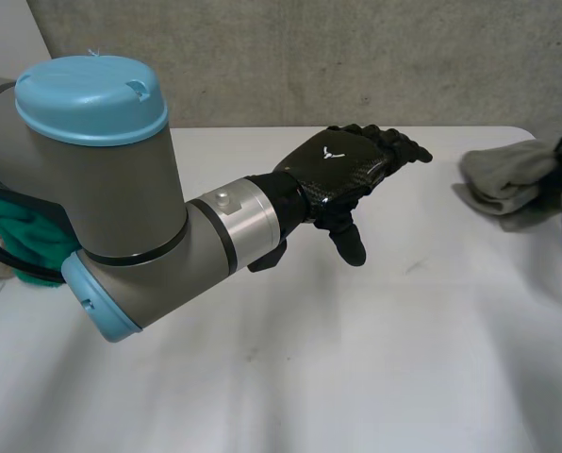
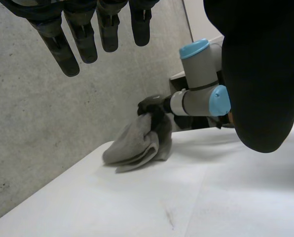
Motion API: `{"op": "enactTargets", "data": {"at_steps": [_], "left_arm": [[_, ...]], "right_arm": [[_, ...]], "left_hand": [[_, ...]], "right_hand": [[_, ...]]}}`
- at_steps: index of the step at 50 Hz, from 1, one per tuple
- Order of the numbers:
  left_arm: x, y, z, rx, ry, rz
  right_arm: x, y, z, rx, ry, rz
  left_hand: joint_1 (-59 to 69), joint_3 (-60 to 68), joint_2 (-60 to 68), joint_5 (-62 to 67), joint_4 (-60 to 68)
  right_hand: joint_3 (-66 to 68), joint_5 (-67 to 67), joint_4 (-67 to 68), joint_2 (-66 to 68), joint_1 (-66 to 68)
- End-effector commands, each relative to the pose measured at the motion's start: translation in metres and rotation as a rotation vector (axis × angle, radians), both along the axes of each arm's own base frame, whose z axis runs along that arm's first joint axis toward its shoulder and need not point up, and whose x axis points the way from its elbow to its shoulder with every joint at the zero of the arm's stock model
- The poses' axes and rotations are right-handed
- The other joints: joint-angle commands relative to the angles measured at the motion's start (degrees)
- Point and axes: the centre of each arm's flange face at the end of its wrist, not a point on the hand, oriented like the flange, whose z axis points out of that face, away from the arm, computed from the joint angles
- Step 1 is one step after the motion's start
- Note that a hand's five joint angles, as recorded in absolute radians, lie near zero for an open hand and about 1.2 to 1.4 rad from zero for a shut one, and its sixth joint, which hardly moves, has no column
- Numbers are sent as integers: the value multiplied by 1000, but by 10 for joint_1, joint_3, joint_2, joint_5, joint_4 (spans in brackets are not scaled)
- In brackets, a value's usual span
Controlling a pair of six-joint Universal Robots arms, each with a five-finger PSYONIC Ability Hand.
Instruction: Fold the laundry.
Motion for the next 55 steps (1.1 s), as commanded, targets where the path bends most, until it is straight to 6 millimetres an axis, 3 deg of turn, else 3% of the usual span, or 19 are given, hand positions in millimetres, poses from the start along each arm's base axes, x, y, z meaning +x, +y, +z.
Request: {"op": "enactTargets", "data": {"at_steps": [1, 3, 5, 6, 14, 16, 20, 21, 24, 28, 30, 32, 33, 39, 40, 41, 46, 50, 55], "left_arm": [[0, -1, 0, -2, 0, 11], [-1, -1, 0, -2, 0, 11], [-2, 0, 0, -3, 1, 8], [-2, 0, 0, -2, 2, 8], [-2, 3, 1, -2, 2, 3], [-2, 3, 2, -4, 4, 5], [2, 5, 13, -24, 20, 23], [3, 6, 17, -30, 25, 32], [8, 2, 25, -46, 37, 73], [22, -13, 40, -86, 59, 208], [39, -32, 52, -117, 78, 326], [64, -57, 67, -154, 104, 472], [83, -76, 73, -171, 114, 573], [172, -159, 66, -237, 31, 912], [182, -169, 62, -251, 7, 943], [203, -195, 47, -288, -60, 999], [234, -252, -3, -366, -229, 1035], [248, -281, -42, -391, -302, 987], [268, -303, -69, -387, -312, 967]], "right_arm": [[-42, -10, 7, -36, 5, -62], [-42, -10, 7, -36, 5, -60], [-44, -10, 6, -31, 5, -46], [-45, -10, 7, -33, 5, -48], [-54, -4, 4, 31, 74, -83], [-53, 0, 15, 40, 154, -104], [-45, 11, 62, -37, 366, -133], [-38, 19, 79, -91, 418, -111], [-18, 36, 102, -196, 483, -12], [64, 97, 110, -329, 530, 341], [85, 123, 100, -305, 528, 450], [93, 135, 98, -293, 527, 490], [99, 153, 95, -261, 526, 521], [107, 203, 92, -112, 539, 604], [107, 208, 90, -90, 543, 612], [107, 214, 86, -55, 551, 624], [116, 232, 74, 17, 591, 672], [115, 237, 67, 47, 603, 682], [112, 244, 57, 83, 593, 688]], "left_hand": [[10, -4, 0, -14, 2], [10, -4, 0, -14, 2], [10, -4, 0, -14, 2], [10, -4, 0, -14, 2], [10, -4, 0, -14, 2], [10, -4, 0, -14, 2], [12, -2, 1, -13, 4], [15, 1, 5, -9, 7], [17, 3, 6, -8, 9], [17, 3, 6, -8, 9], [15, 1, 5, -9, 7], [15, 1, 5, -9, 7], [12, -2, 1, -13, 4], [12, -2, 1, -13, 4], [13, 0, 3, -11, 6], [15, 1, 5, -9, 7], [12, -2, 1, -13, 4], [10, -4, 0, -14, 2], [33, 20, 23, 9, 26]], "right_hand": [[149, 160, 113, 170, 249], [149, 160, 113, 170, 249], [-442, -432, -478, -422, -343], [-551, -540, -587, -530, -451], [-551, -540, -587, -530, -451], [-551, -540, -587, -530, -451], [-551, -540, -587, -530, -451], [-551, -540, -587, -530, -451], [-551, -540, -587, -530, -451], [-551, -540, -587, -530, -451], [-551, -540, -587, -530, -451], [-551, -540, -587, -530, -451], [-551, -540, -587, -530, -451], [-551, -540, -587, -530, -451], [-551, -540, -587, -530, -451], [-551, -540, -587, -530, -451], [-551, -540, -587, -530, -451], [-551, -540, -587, -530, -451], [-551, -540, -587, -530, -451]]}}
